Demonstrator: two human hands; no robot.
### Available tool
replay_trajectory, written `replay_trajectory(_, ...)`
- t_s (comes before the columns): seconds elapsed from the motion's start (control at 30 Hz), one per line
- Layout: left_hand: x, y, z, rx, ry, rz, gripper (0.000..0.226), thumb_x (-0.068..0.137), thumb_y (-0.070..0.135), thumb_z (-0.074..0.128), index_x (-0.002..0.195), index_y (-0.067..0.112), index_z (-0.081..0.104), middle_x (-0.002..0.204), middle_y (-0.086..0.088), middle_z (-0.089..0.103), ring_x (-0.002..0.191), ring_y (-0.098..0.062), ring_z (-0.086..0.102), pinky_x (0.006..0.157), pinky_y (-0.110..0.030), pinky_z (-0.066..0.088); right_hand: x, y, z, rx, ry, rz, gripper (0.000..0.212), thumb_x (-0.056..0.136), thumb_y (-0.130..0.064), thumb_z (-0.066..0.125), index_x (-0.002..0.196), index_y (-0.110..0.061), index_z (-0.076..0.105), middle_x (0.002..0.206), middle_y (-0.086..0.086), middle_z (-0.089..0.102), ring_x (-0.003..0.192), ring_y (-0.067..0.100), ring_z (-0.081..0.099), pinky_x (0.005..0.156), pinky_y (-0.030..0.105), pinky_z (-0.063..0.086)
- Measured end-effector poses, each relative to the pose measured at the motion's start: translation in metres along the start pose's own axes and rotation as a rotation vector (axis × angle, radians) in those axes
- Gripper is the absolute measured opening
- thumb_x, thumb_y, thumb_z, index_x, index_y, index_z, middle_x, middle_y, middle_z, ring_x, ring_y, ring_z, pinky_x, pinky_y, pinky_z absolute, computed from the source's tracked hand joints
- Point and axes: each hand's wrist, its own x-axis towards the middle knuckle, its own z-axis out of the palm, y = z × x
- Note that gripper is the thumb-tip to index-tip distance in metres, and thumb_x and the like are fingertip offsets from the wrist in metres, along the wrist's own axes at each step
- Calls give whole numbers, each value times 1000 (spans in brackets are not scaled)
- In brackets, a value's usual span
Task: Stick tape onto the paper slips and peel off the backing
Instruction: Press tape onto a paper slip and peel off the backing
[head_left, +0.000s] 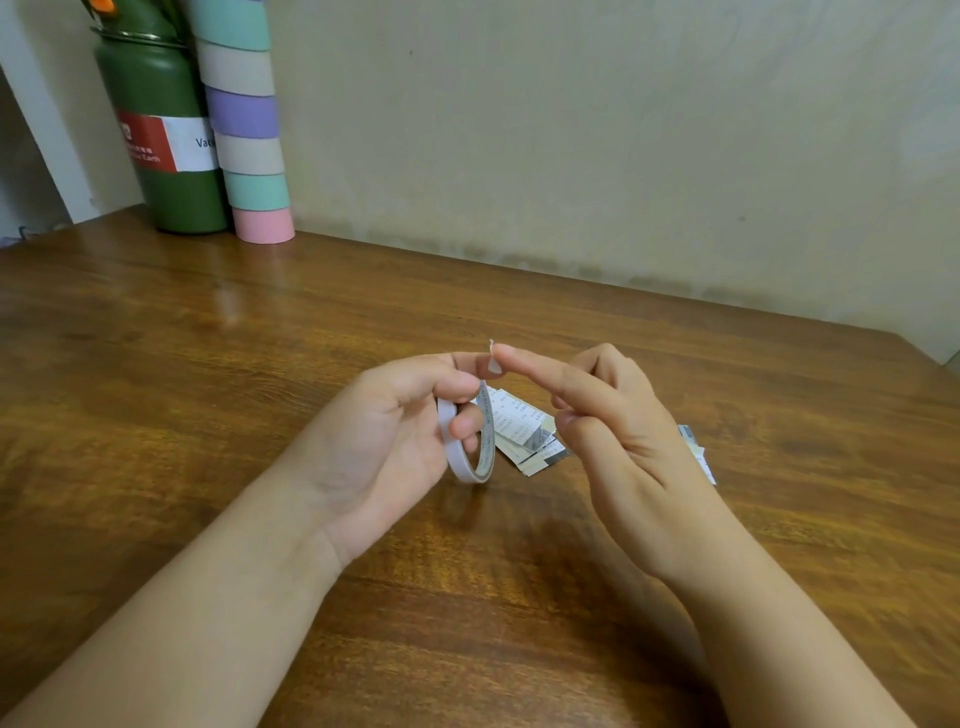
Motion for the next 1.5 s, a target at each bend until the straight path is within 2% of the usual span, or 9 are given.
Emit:
replay_trajectory(0.47,-1,1,-1,-26,16,54,16,67,13,52,73,10,66,69,-4,37,57,-12,37,65,-31,32,-1,2,0,-24,1,-42,53,89,-25,27,129,-55,44,84,-9,40,90,12,42,83,17,32)
replay_trajectory(0.6,-1,7,-6,-111,8,127,20,60,8,55,76,8,68,72,-1,44,59,-12,36,67,-31,32,1,9,-3,51,181,44,49,88,-13,39,123,-42,57,81,-12,46,87,9,50,80,9,34)
replay_trajectory(0.67,-2,7,-7,-37,24,132,35,58,7,56,88,6,74,71,0,47,60,-11,38,67,-30,31,2,10,-7,77,302,97,41,89,-9,43,115,-33,64,77,-11,48,78,4,51,72,7,37)
replay_trajectory(0.77,-2,1,0,235,38,125,46,58,10,59,101,14,74,66,4,47,62,-6,44,73,-32,30,3,3,-5,-53,387,27,22,88,-14,54,101,-24,68,73,-13,50,71,3,50,67,7,37)
replay_trajectory(0.87,-1,-4,3,391,75,113,41,66,16,56,103,20,74,59,14,51,62,-6,41,76,-31,29,3,-2,0,-157,396,-61,11,85,-15,62,92,-18,69,75,-14,52,70,3,51,67,8,38)
replay_trajectory(1.0,0,-8,5,521,127,140,32,73,26,55,98,33,74,53,12,40,60,-6,38,75,-30,33,2,-4,2,-200,420,-81,4,83,-14,65,86,-15,68,74,-11,52,69,0,49,65,8,37)
replay_trajectory(1.27,0,-14,7,577,108,196,23,89,23,57,96,38,74,51,10,37,57,-5,38,70,-29,34,1,-3,7,-240,454,-55,3,80,-14,68,82,-15,70,71,-9,52,67,-1,45,59,14,39)
replay_trajectory(1.4,1,-15,9,579,95,207,28,80,32,51,96,39,73,51,12,38,57,-5,38,69,-29,34,1,-2,8,-274,473,-45,3,79,-17,68,80,-15,70,69,-7,53,65,5,45,56,16,37)
replay_trajectory(1.5,1,-16,9,625,86,220,29,80,34,50,97,45,71,51,15,40,61,-7,41,75,-32,39,0,-1,9,-275,484,-38,3,79,-17,68,79,-16,70,68,-7,53,64,7,46,56,18,38)
